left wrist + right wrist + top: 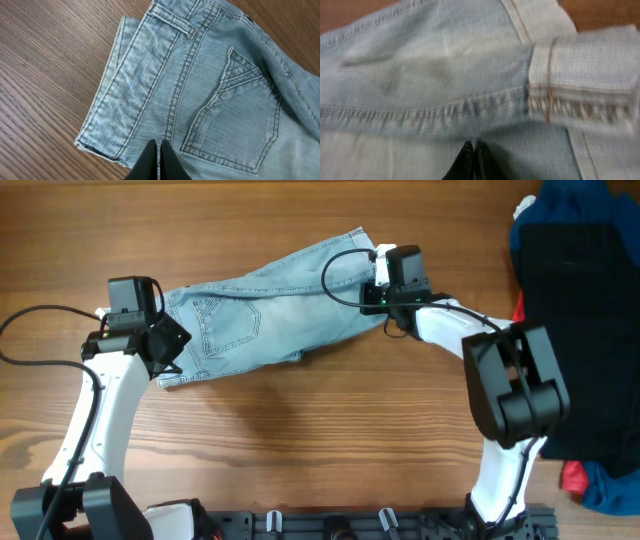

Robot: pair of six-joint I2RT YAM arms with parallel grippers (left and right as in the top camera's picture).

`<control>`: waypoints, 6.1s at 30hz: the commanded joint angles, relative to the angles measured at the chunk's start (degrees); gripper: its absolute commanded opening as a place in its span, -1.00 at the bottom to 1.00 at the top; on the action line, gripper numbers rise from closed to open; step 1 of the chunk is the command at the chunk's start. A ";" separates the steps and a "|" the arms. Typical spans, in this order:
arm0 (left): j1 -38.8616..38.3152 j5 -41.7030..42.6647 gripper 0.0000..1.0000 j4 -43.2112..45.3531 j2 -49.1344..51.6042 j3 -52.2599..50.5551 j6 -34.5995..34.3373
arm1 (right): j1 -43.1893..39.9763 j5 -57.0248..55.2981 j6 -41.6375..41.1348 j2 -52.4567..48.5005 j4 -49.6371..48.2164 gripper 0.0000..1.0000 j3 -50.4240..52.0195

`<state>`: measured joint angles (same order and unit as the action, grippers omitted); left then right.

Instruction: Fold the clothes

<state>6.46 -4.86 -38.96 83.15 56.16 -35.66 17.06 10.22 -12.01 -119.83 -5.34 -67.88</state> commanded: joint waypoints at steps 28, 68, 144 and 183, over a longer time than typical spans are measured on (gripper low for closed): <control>-0.24 -0.59 -0.78 1.20 0.57 0.31 -1.01 | 8.44 5.29 4.52 -3.69 33.29 -0.77 -27.34; 0.11 6.71 -0.21 11.10 12.72 0.11 5.01 | -6.45 10.88 18.01 -0.83 50.27 -0.84 -32.76; 1.11 14.21 -0.92 14.56 0.98 12.59 18.43 | 7.15 12.46 4.04 -17.11 34.80 -0.91 -35.60; -21.81 8.41 0.99 29.64 18.08 12.55 2.40 | -3.93 13.75 3.26 -2.12 42.42 0.12 -35.80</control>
<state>-16.16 3.29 -8.19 104.20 67.70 -33.34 14.17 24.99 -11.51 -127.33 35.75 -103.50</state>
